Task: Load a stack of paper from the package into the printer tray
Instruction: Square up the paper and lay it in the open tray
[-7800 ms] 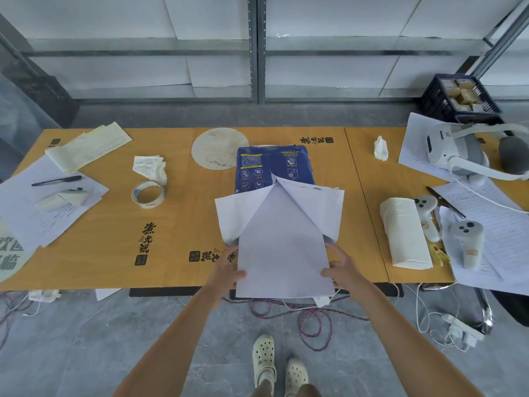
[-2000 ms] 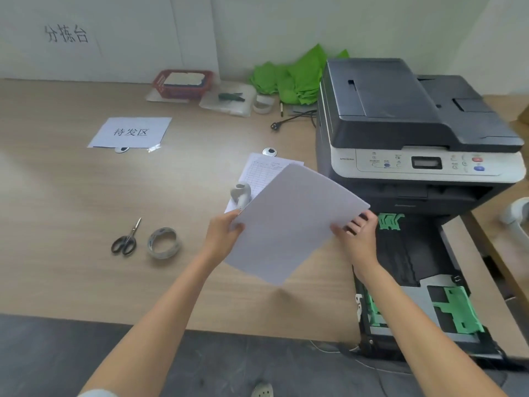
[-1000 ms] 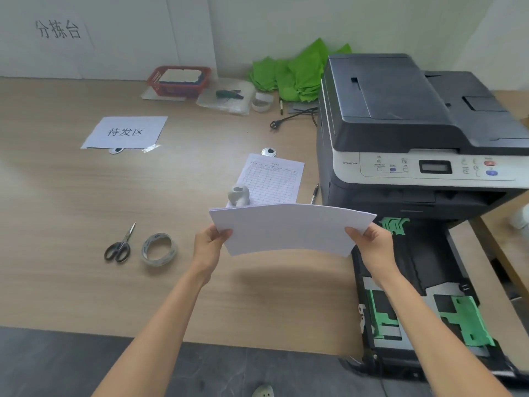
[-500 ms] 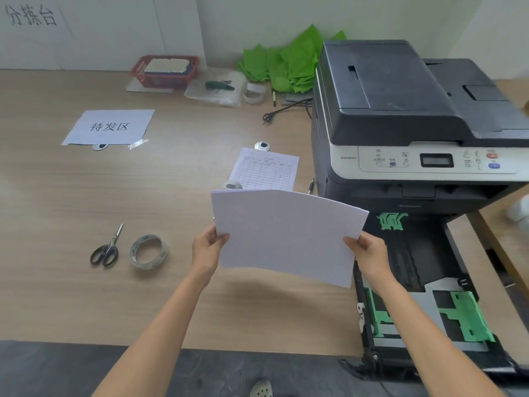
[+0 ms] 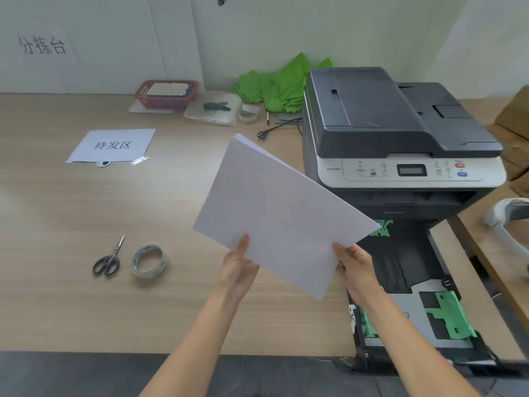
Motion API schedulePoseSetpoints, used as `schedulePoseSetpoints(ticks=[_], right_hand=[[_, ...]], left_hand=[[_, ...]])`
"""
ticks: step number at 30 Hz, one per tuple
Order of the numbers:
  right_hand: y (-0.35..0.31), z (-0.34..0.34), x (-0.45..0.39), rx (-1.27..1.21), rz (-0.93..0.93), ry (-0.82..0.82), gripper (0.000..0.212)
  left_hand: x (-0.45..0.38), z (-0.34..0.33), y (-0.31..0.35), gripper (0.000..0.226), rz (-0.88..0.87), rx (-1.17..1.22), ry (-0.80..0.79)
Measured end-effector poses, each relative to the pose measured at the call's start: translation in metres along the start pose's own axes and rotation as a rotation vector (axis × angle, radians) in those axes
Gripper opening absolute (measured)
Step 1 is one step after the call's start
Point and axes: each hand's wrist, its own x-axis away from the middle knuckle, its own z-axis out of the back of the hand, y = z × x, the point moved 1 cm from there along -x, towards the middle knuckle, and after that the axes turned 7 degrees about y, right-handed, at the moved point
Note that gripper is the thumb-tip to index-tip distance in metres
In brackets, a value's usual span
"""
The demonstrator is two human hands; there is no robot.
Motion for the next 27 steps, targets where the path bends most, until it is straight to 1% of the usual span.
schedulePoseSetpoints(ticks=[1,2,4,5,8,10,12,14,16,17,18,20,22,24,27], right_hand=[[0.002,0.0,0.004,-0.018,-0.015,-0.004,0.015],[0.003,0.0,0.008,-0.034,-0.027,-0.006,0.015],[0.002,0.004,0.012,-0.062,-0.043,-0.027,0.014],[0.0,0.006,0.014,-0.067,-0.047,-0.056,0.014],[-0.008,0.011,0.018,-0.083,-0.047,-0.136,0.018],[-0.016,0.017,0.018,-0.123,-0.06,-0.139,0.021],[-0.026,0.024,0.018,-0.153,-0.076,-0.144,0.025],[-0.036,0.031,0.018,-0.139,-0.092,-0.175,0.032],[-0.043,0.034,0.019,-0.041,-0.101,-0.234,0.035],[-0.046,0.033,0.019,0.047,-0.097,-0.274,0.037],[-0.048,0.03,0.02,0.145,-0.087,-0.312,0.039],[-0.052,0.02,0.02,0.285,-0.057,-0.358,0.038],[-0.054,0.008,0.019,0.312,-0.027,-0.345,0.033],[-0.055,0.0,0.018,0.272,0.007,-0.309,0.024],[-0.055,-0.002,0.019,0.231,0.064,-0.24,0.02]], left_hand=[[0.001,-0.006,-0.002,0.043,-0.019,-0.045,-0.062],[0.003,-0.012,-0.002,0.045,-0.048,-0.077,-0.106],[0.006,-0.02,0.003,0.052,-0.1,-0.105,-0.128],[0.005,-0.021,0.007,0.051,-0.123,-0.122,-0.12],[0.001,-0.02,0.017,0.029,-0.16,-0.196,-0.103],[0.001,-0.022,0.028,0.023,-0.18,-0.267,-0.103],[0.002,-0.023,0.039,0.028,-0.2,-0.34,-0.113],[0.003,-0.022,0.05,0.042,-0.197,-0.408,-0.108],[0.003,-0.022,0.057,0.052,-0.187,-0.49,-0.1],[0.003,-0.022,0.06,0.051,-0.186,-0.532,-0.097],[0.002,-0.024,0.061,0.045,-0.186,-0.571,-0.097],[0.002,-0.028,0.063,0.026,-0.171,-0.64,-0.126],[0.003,-0.034,0.063,0.021,-0.155,-0.71,-0.172],[0.002,-0.039,0.063,0.019,-0.147,-0.761,-0.185],[0.001,-0.046,0.063,0.018,-0.151,-0.798,-0.206]])
